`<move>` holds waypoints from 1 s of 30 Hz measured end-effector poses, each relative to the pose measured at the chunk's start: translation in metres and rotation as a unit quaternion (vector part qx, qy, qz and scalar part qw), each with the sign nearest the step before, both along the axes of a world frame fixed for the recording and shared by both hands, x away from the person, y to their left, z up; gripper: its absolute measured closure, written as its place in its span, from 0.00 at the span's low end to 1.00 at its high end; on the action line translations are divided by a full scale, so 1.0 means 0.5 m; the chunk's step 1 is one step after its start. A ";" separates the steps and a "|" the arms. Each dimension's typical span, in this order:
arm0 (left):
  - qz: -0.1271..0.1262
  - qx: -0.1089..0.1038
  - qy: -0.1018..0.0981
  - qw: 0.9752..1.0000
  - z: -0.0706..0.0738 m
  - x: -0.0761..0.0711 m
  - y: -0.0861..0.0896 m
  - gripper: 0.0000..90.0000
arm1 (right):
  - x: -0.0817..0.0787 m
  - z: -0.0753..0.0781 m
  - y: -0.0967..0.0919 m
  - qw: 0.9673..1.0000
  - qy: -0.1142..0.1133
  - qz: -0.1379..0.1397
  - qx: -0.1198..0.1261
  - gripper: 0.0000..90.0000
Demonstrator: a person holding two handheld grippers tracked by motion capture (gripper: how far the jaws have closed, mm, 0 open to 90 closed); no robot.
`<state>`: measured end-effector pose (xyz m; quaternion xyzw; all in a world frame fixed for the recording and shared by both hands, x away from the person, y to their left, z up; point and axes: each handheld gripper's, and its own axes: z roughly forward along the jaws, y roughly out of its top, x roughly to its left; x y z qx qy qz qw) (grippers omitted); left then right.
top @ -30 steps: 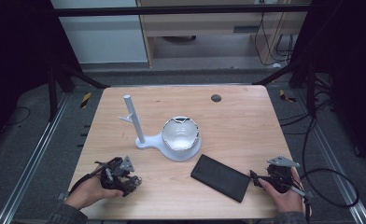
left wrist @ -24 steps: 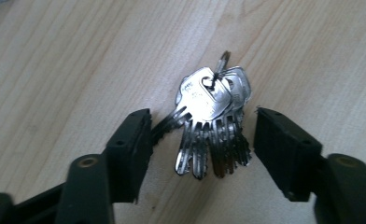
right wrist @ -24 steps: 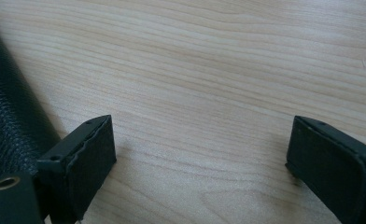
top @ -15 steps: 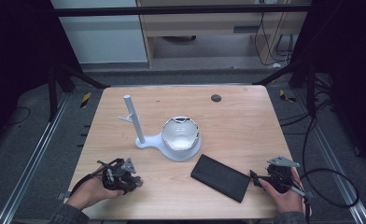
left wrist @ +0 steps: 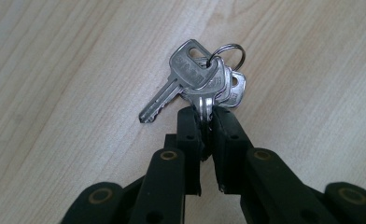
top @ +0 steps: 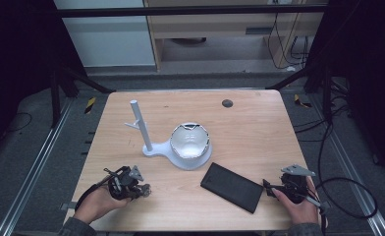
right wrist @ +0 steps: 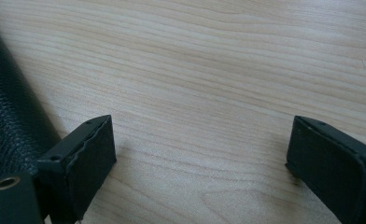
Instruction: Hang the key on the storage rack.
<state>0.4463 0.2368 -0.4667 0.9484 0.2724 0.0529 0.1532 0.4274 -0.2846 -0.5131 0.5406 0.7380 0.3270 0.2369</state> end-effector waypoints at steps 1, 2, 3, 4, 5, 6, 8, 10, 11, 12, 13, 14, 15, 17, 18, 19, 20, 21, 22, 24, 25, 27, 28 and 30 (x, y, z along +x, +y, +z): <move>0.003 -0.003 0.004 1.000 0.000 0.001 0.001 0.91 | 0.000 0.000 0.000 1.000 0.000 0.000 0.000 0.09; 0.006 -0.003 0.005 1.000 0.001 0.002 0.002 0.92 | 0.000 0.000 0.000 1.000 0.000 0.000 0.000 0.09; 0.006 -0.003 0.005 1.000 0.001 0.002 0.002 0.92 | 0.000 0.000 0.000 1.000 0.000 0.000 0.000 0.09; 0.010 -0.002 0.004 1.000 0.001 0.003 0.003 0.92 | 0.000 0.000 0.000 1.000 0.000 0.000 0.000 0.09; 0.012 -0.002 0.002 1.000 0.003 0.003 0.003 0.92 | 0.000 0.000 0.000 1.000 0.000 0.001 0.000 0.09; 0.014 -0.005 0.000 1.000 0.007 0.003 0.004 0.92 | 0.000 0.000 0.000 1.000 0.000 0.000 0.000 0.09; 0.022 -0.006 -0.008 1.000 0.017 0.003 0.007 0.98 | 0.000 0.000 0.000 1.000 0.000 0.001 0.000 0.09; 0.020 -0.002 -0.005 1.000 0.021 0.005 0.008 0.98 | 0.000 0.000 0.000 1.000 0.000 0.001 0.000 0.09; 0.018 0.004 -0.003 1.000 0.019 0.007 0.007 0.98 | 0.000 0.000 0.000 1.000 0.000 0.001 0.000 0.09; 0.020 0.006 -0.002 1.000 0.017 0.007 0.006 0.98 | 0.000 0.000 0.000 1.000 0.000 0.002 -0.001 0.09; 0.021 0.008 -0.001 1.000 0.016 0.008 0.005 0.98 | 0.000 0.000 0.000 1.000 0.000 0.002 0.000 0.09; 0.020 0.010 -0.001 1.000 0.016 0.008 0.004 0.98 | 0.000 0.000 0.000 1.000 0.001 0.001 0.000 0.09; 0.020 0.010 -0.001 1.000 0.016 0.008 0.004 0.98 | 0.000 0.000 0.000 1.000 0.001 0.001 0.000 0.09; 0.025 0.001 -0.004 1.000 0.020 0.008 0.003 0.98 | 0.000 0.000 0.000 1.000 0.001 0.002 -0.001 0.09; 0.026 -0.001 -0.003 1.000 0.022 0.008 0.003 0.98 | 0.000 0.000 0.000 1.000 0.000 0.002 0.000 0.09; 0.026 -0.001 -0.003 1.000 0.025 0.008 0.003 0.98 | 0.000 0.000 0.000 1.000 0.001 0.002 0.000 0.09; 0.027 -0.002 -0.004 1.000 0.028 0.009 0.003 0.98 | 0.000 0.000 0.000 1.000 0.001 0.001 0.000 0.09; 0.028 -0.002 -0.003 1.000 0.031 0.008 0.003 0.98 | 0.000 0.000 0.000 1.000 0.001 0.001 0.000 0.09; 0.027 -0.003 -0.006 1.000 0.035 0.008 0.003 0.98 | 0.000 0.000 0.000 1.000 0.000 0.001 0.000 0.09; 0.025 -0.002 -0.010 1.000 0.045 0.007 0.002 0.98 | 0.000 0.000 0.000 1.000 0.001 0.002 -0.001 0.09; 0.025 -0.005 -0.010 1.000 0.050 0.006 0.002 0.98 | 0.000 0.000 0.000 1.000 0.001 0.001 0.000 0.09; 0.026 -0.007 -0.013 1.000 0.063 0.005 0.003 0.98 | 0.000 0.000 0.000 1.000 0.001 0.002 -0.001 0.09; 0.027 -0.006 -0.015 1.000 0.069 0.004 0.003 0.99 | 0.000 0.000 0.000 1.000 0.001 0.002 -0.001 0.09; 0.026 -0.004 -0.015 1.000 0.083 0.003 0.003 0.99 | 0.000 0.000 0.000 1.000 0.001 0.003 -0.001 0.09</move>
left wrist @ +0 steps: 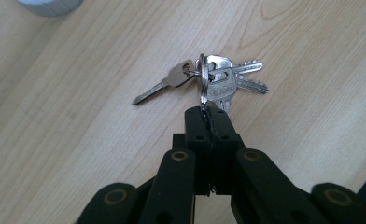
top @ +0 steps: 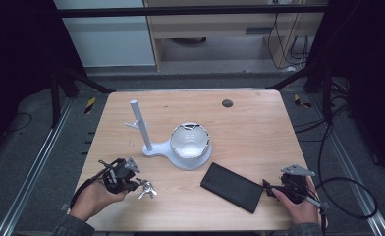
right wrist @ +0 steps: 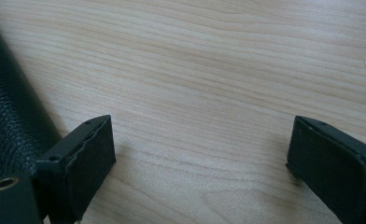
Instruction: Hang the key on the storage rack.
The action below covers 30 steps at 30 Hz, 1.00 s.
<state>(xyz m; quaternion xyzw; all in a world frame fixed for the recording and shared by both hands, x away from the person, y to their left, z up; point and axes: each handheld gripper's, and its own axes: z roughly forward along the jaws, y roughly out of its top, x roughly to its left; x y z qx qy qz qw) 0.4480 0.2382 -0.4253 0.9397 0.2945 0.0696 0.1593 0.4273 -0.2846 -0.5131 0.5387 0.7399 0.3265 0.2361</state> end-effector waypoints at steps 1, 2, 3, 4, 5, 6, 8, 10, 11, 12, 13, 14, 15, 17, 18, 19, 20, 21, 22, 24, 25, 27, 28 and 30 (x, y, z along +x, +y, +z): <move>0.000 0.003 -0.002 1.000 0.007 0.000 -0.001 0.99 | 0.000 0.000 0.000 1.000 0.000 0.000 0.000 0.09; 0.000 0.003 -0.003 1.000 0.013 0.000 -0.001 0.99 | 0.000 0.000 0.000 1.000 0.000 -0.001 0.000 0.09; 0.000 0.004 -0.005 1.000 0.020 0.000 -0.002 0.99 | 0.000 0.000 0.000 1.000 0.000 0.000 0.000 0.09; 0.000 0.006 -0.007 1.000 0.028 0.000 -0.002 0.99 | 0.000 0.000 0.000 1.000 0.000 0.000 0.000 0.09; -0.003 0.010 -0.008 1.000 0.036 0.000 -0.003 0.99 | 0.000 0.000 0.000 1.000 -0.001 0.000 -0.002 0.09; -0.003 0.011 -0.011 1.000 0.044 -0.001 -0.004 0.99 | 0.000 0.000 0.000 1.000 0.000 0.000 0.000 0.09; -0.004 0.012 -0.015 1.000 0.062 -0.002 -0.005 0.99 | 0.000 0.000 0.000 1.000 0.000 0.000 0.000 0.08; -0.003 0.012 -0.018 1.000 0.082 -0.002 -0.003 0.99 | 0.000 0.000 0.000 1.000 0.000 0.000 0.000 0.08; -0.002 0.012 -0.021 1.000 0.092 -0.003 -0.002 0.99 | 0.000 0.000 0.000 1.000 0.000 0.000 0.000 0.08; 0.000 0.012 -0.024 1.000 0.102 -0.003 -0.001 0.99 | 0.000 0.000 0.000 1.000 0.000 0.000 0.000 0.08; -0.002 0.015 -0.025 1.000 0.112 -0.004 0.000 0.99 | 0.000 0.000 0.000 1.000 0.000 0.000 0.000 0.08; 0.000 0.014 -0.028 0.999 0.122 -0.005 0.002 0.99 | 0.000 0.000 0.000 1.000 0.000 0.000 0.000 0.08; 0.000 0.014 -0.029 0.999 0.132 -0.006 0.003 0.99 | 0.000 0.000 0.000 1.000 0.000 0.000 0.000 0.08; 0.002 0.011 -0.034 0.999 0.151 -0.007 0.007 0.99 | 0.000 0.000 0.000 1.000 0.000 0.001 0.000 0.08; 0.002 0.010 -0.036 0.999 0.161 -0.007 0.009 0.99 | 0.000 0.000 0.000 1.000 0.000 0.001 0.000 0.08; 0.006 0.011 -0.039 0.999 0.171 -0.007 0.012 0.99 | 0.000 0.000 0.000 1.000 0.000 0.001 0.000 0.08; 0.008 0.009 -0.040 0.999 0.180 -0.007 0.015 0.99 | 0.000 0.000 0.000 1.000 0.000 0.001 0.000 0.08; 0.011 0.007 -0.043 0.999 0.189 -0.006 0.017 0.99 | 0.000 0.000 0.000 1.000 0.000 0.000 -0.001 0.08; 0.017 0.003 -0.047 0.999 0.198 -0.006 0.019 0.99 | 0.000 0.000 0.000 1.000 0.000 0.000 0.000 0.08; 0.020 -0.001 -0.051 0.998 0.216 -0.004 0.022 0.99 | 0.000 0.000 0.000 1.000 0.000 0.000 -0.001 0.08; 0.020 -0.002 -0.052 0.998 0.224 -0.003 0.023 0.99 | 0.000 0.000 0.000 1.000 0.000 0.000 0.000 0.08; 0.023 -0.003 -0.058 0.998 0.239 0.000 0.023 0.99 | 0.000 0.000 0.000 1.000 0.000 0.000 0.000 0.08; 0.023 -0.004 -0.060 0.998 0.247 0.002 0.024 0.99 | 0.000 0.000 0.000 1.000 0.000 0.000 0.000 0.08; 0.026 -0.010 -0.064 0.998 0.260 0.006 0.026 0.99 | 0.000 0.000 0.000 1.000 0.000 0.000 0.000 0.08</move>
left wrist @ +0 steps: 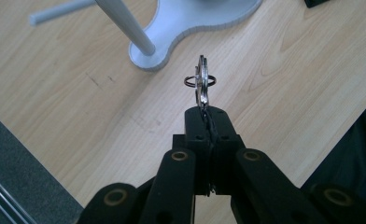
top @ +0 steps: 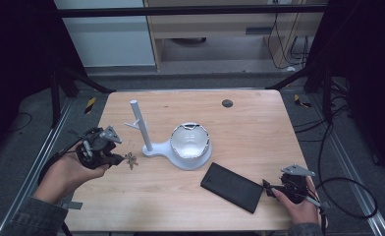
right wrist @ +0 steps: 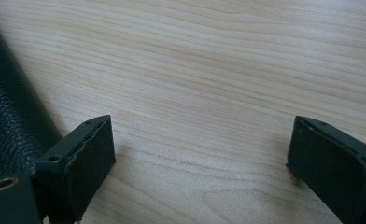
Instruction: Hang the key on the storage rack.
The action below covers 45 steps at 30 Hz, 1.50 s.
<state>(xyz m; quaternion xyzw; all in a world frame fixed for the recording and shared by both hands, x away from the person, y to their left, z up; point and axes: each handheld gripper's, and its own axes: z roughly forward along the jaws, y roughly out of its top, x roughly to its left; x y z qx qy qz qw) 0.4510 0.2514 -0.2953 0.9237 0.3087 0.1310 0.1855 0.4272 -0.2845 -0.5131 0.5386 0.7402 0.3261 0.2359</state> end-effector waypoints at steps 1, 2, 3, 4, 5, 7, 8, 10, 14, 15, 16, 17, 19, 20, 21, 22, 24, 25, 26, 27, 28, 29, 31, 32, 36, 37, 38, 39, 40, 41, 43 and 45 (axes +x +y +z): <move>-0.001 -0.003 0.000 1.000 0.007 0.002 0.002 0.99 | 0.000 0.000 0.000 1.000 0.000 0.000 0.000 0.08; 0.003 -0.007 -0.004 1.000 0.012 0.004 0.003 0.99 | 0.000 0.000 0.000 1.000 0.000 0.000 0.000 0.08; 0.004 -0.008 -0.004 1.000 0.018 0.007 0.005 0.99 | 0.000 0.000 0.000 1.000 0.000 0.000 0.000 0.08; 0.005 -0.012 -0.006 1.000 0.023 0.009 0.006 0.99 | 0.000 0.000 0.000 1.000 0.000 0.000 0.000 0.08; 0.007 -0.013 -0.007 1.000 0.028 0.011 0.006 0.99 | 0.000 0.000 0.000 1.000 0.000 0.000 0.000 0.08; 0.010 -0.016 -0.010 1.000 0.036 0.013 0.007 0.99 | 0.000 0.000 0.000 1.000 0.000 0.000 0.000 0.08; 0.010 -0.014 -0.010 1.000 0.040 0.014 0.007 0.99 | 0.000 0.000 0.000 1.000 0.000 0.000 0.000 0.08; 0.010 -0.012 -0.012 1.000 0.047 0.016 0.009 0.99 | 0.000 0.000 0.000 1.000 0.000 0.000 0.000 0.08; 0.015 -0.016 -0.017 1.000 0.059 0.019 0.013 0.99 | 0.001 0.000 -0.001 1.000 0.000 0.003 -0.002 0.08; 0.015 -0.016 -0.017 1.000 0.059 0.019 0.013 0.99 | 0.001 0.000 -0.001 1.000 0.000 0.003 -0.002 0.08; 0.016 -0.016 -0.018 1.000 0.064 0.020 0.014 0.99 | 0.001 0.000 -0.001 1.000 0.000 0.003 -0.003 0.08; 0.017 -0.017 -0.019 1.000 0.065 0.021 0.014 0.99 | 0.001 0.000 -0.001 1.000 0.000 0.002 -0.002 0.08; 0.018 -0.017 -0.021 0.999 0.068 0.022 0.015 0.99 | 0.001 0.000 -0.001 1.000 0.000 0.004 -0.003 0.08; 0.019 -0.020 -0.022 0.999 0.072 0.023 0.015 0.99 | 0.001 0.000 -0.001 1.000 0.000 0.003 -0.003 0.08; 0.020 -0.020 -0.022 0.999 0.075 0.024 0.016 0.99 | 0.001 0.000 -0.001 1.000 0.000 0.003 -0.003 0.08; 0.022 -0.021 -0.023 0.999 0.077 0.025 0.016 0.99 | 0.001 0.000 -0.001 1.000 0.000 0.004 -0.003 0.08; 0.023 -0.023 -0.025 0.999 0.084 0.028 0.017 0.99 | 0.001 0.000 -0.001 1.000 0.000 0.004 -0.003 0.08; 0.023 -0.023 -0.025 0.999 0.084 0.028 0.017 0.99 | 0.001 0.000 -0.001 1.000 0.000 0.004 -0.003 0.08; 0.023 -0.021 -0.025 0.999 0.091 0.030 0.017 0.99 | 0.001 0.000 -0.001 1.000 0.000 0.004 -0.002 0.08; 0.023 -0.020 -0.025 0.999 0.094 0.030 0.016 0.99 | 0.001 0.000 -0.001 1.000 0.000 0.004 -0.003 0.08; 0.024 -0.020 -0.027 0.999 0.096 0.030 0.016 0.99 | 0.001 0.000 -0.001 1.000 0.000 0.004 -0.003 0.08; 0.023 -0.020 -0.027 0.999 0.097 0.030 0.015 0.99 | 0.001 0.000 -0.001 1.000 0.000 0.004 -0.003 0.08; 0.025 -0.019 -0.027 0.999 0.100 0.031 0.015 0.99 | 0.001 0.000 -0.001 1.000 0.000 0.004 -0.003 0.08; 0.025 -0.019 -0.028 0.999 0.101 0.032 0.014 0.99 | 0.001 0.000 -0.001 1.000 0.000 0.004 -0.003 0.08; 0.029 -0.020 -0.031 0.999 0.107 0.035 0.012 0.99 | 0.001 0.000 -0.001 1.000 0.000 0.004 -0.003 0.08; 0.029 -0.019 -0.031 0.999 0.109 0.035 0.012 0.99 | 0.001 0.000 -0.001 1.000 0.000 0.004 -0.003 0.08; 0.029 -0.018 -0.033 0.999 0.112 0.035 0.011 0.99 | 0.001 0.000 -0.001 1.000 0.000 0.004 -0.003 0.08; 0.030 -0.018 -0.034 0.999 0.114 0.036 0.010 0.99 | 0.001 0.000 -0.001 1.000 0.000 0.004 -0.003 0.08; 0.029 -0.017 -0.034 0.999 0.117 0.036 0.009 0.99 | 0.001 0.000 -0.001 1.000 0.000 0.004 -0.003 0.08; 0.029 -0.017 -0.035 0.999 0.120 0.036 0.008 0.99 | 0.001 0.000 -0.001 1.000 0.000 0.004 -0.003 0.08; 0.029 -0.019 -0.035 0.999 0.125 0.037 0.006 0.99 | 0.001 0.000 -0.001 1.000 0.000 0.004 -0.003 0.08; 0.031 -0.016 -0.038 0.999 0.130 0.039 0.002 0.99 | 0.001 0.000 -0.001 1.000 0.000 0.004 -0.003 0.08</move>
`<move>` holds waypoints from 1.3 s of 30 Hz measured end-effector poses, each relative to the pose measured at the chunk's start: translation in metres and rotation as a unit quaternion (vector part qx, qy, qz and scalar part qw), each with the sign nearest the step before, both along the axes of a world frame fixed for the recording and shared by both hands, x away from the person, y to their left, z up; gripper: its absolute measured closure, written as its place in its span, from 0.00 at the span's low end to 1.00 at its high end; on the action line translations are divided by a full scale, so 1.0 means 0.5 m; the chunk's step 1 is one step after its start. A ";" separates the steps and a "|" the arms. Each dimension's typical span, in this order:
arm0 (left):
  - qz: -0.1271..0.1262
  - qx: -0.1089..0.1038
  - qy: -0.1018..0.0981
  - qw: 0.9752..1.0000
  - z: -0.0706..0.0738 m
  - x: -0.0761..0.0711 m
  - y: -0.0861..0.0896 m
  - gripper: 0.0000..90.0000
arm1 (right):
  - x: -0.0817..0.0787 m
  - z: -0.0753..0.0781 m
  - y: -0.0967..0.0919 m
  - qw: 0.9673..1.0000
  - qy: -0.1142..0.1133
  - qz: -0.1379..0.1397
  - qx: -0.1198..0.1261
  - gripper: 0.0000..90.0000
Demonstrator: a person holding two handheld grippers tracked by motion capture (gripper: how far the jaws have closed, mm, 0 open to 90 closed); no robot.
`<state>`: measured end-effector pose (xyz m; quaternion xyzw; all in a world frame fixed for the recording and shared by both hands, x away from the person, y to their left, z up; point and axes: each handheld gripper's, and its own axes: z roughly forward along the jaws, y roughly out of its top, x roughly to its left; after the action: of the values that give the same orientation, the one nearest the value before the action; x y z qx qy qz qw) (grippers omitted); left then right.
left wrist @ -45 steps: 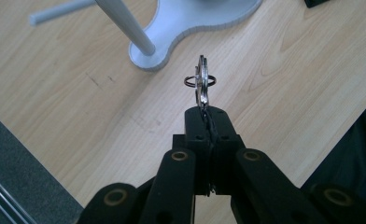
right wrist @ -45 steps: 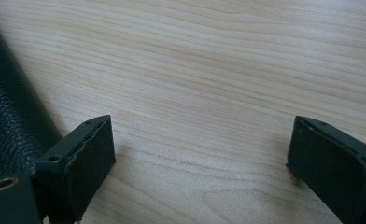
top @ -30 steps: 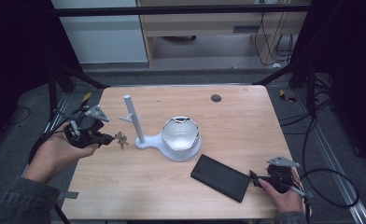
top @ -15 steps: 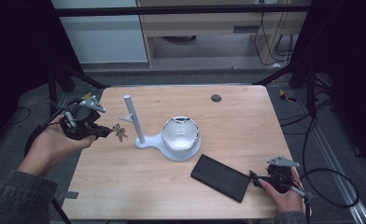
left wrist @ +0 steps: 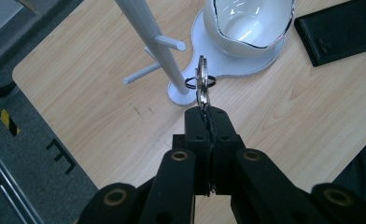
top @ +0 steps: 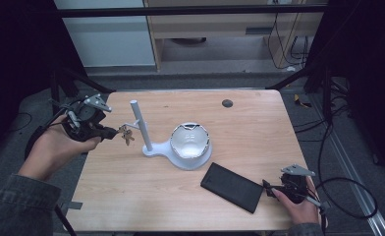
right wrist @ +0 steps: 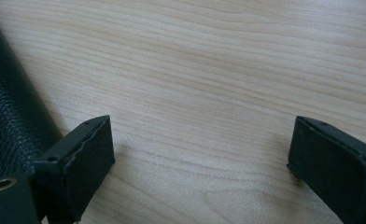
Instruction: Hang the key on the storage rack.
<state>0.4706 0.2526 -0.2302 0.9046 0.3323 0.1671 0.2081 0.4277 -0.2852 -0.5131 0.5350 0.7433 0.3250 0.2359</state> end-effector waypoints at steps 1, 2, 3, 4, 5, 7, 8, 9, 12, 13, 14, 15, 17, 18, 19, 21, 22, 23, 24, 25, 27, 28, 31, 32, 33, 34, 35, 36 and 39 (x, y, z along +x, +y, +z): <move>-0.001 0.001 0.001 1.000 0.002 0.001 -0.002 0.99 | 0.000 0.000 0.000 1.000 0.000 0.000 0.000 0.08; -0.001 0.001 0.001 1.000 0.002 0.001 -0.002 0.98 | 0.000 0.000 0.000 1.000 0.000 0.000 0.000 0.08; -0.001 0.002 -0.001 1.000 0.005 0.002 -0.006 0.99 | 0.000 0.000 0.000 1.000 0.000 0.000 0.000 0.08; 0.000 0.003 -0.002 1.000 0.005 0.003 -0.008 0.98 | 0.000 0.000 0.000 1.000 0.000 0.001 0.000 0.08; 0.000 0.006 -0.003 1.000 0.006 0.004 -0.010 0.99 | 0.000 0.000 0.000 1.000 0.000 0.000 0.000 0.08; 0.001 0.008 -0.003 1.000 0.007 0.007 -0.013 0.99 | 0.000 0.000 0.000 1.000 0.000 0.001 0.000 0.08; 0.001 0.008 -0.003 1.000 0.007 0.007 -0.013 0.99 | 0.000 0.000 0.000 1.000 0.000 0.001 0.000 0.08; 0.001 0.007 -0.002 1.000 0.008 0.010 -0.017 0.99 | 0.000 0.000 0.000 1.000 0.000 0.000 0.000 0.08; 0.002 0.010 -0.001 1.000 0.006 0.013 -0.020 0.99 | 0.000 0.000 0.000 1.000 0.000 0.000 0.000 0.08; 0.003 0.016 0.001 1.000 0.003 0.017 -0.024 0.98 | 0.000 0.000 0.000 1.000 0.000 0.000 0.000 0.08; 0.002 0.019 0.000 1.000 0.001 0.019 -0.025 0.99 | 0.000 0.000 0.000 1.000 0.000 0.001 0.000 0.08; 0.003 0.022 0.002 1.000 -0.001 0.021 -0.025 0.98 | 0.000 0.000 0.000 1.000 0.000 0.000 0.000 0.08; 0.004 0.020 0.005 1.000 -0.003 0.024 -0.026 0.99 | 0.000 0.000 0.000 1.000 0.000 0.000 0.000 0.08; 0.003 0.021 0.006 1.000 -0.004 0.025 -0.027 0.99 | 0.000 0.000 0.000 1.000 0.000 0.000 0.000 0.08; 0.003 0.023 0.007 1.000 -0.005 0.026 -0.028 0.98 | 0.000 0.000 0.000 1.000 0.000 0.000 0.000 0.08; 0.003 0.027 0.007 1.000 -0.007 0.027 -0.031 0.99 | 0.000 0.000 0.000 1.000 0.000 0.000 0.000 0.08; 0.003 0.027 0.007 1.000 -0.007 0.027 -0.031 0.99 | 0.000 0.000 0.000 1.000 0.000 0.000 0.000 0.08; 0.002 0.031 0.008 0.999 -0.011 0.029 -0.032 0.99 | 0.000 0.000 0.000 1.000 0.000 0.000 0.000 0.08; 0.001 0.032 0.010 0.999 -0.013 0.030 -0.033 0.98 | 0.000 0.000 0.000 1.000 0.000 0.000 0.000 0.08; 0.002 0.033 0.012 0.999 -0.016 0.031 -0.034 0.99 | 0.000 0.000 0.000 1.000 0.000 0.000 0.000 0.08; 0.003 0.036 0.014 0.999 -0.019 0.034 -0.034 0.99 | 0.000 0.000 0.000 1.000 0.000 0.000 0.000 0.08; 0.003 0.036 0.014 0.999 -0.019 0.034 -0.034 0.98 | 0.000 0.000 0.000 1.000 0.000 0.000 0.000 0.08; 0.005 0.033 0.014 0.999 -0.022 0.043 -0.037 0.99 | 0.000 0.000 0.000 1.000 0.000 0.000 0.000 0.08; 0.005 0.034 0.015 0.999 -0.023 0.046 -0.038 0.98 | 0.000 0.000 0.000 1.000 0.000 0.000 0.000 0.08; 0.007 0.034 0.014 0.999 -0.025 0.048 -0.039 0.99 | 0.000 0.000 0.000 1.000 0.000 0.000 0.000 0.08; 0.007 0.036 0.015 0.999 -0.026 0.050 -0.040 0.99 | 0.000 0.000 0.000 1.000 0.000 0.000 0.000 0.08; 0.008 0.036 0.015 0.999 -0.028 0.052 -0.040 0.99 | 0.000 0.000 0.000 1.000 0.000 0.000 0.000 0.08; 0.010 0.034 0.015 0.999 -0.029 0.054 -0.040 0.98 | 0.000 0.000 0.000 1.000 0.000 0.000 0.000 0.08; 0.012 0.030 0.014 0.999 -0.029 0.058 -0.041 0.98 | 0.000 0.000 0.000 1.000 0.000 0.000 0.000 0.08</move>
<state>0.4996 0.2322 -0.2448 0.9087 0.3407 0.1667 0.1747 0.4276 -0.2852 -0.5131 0.5346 0.7437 0.3248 0.2357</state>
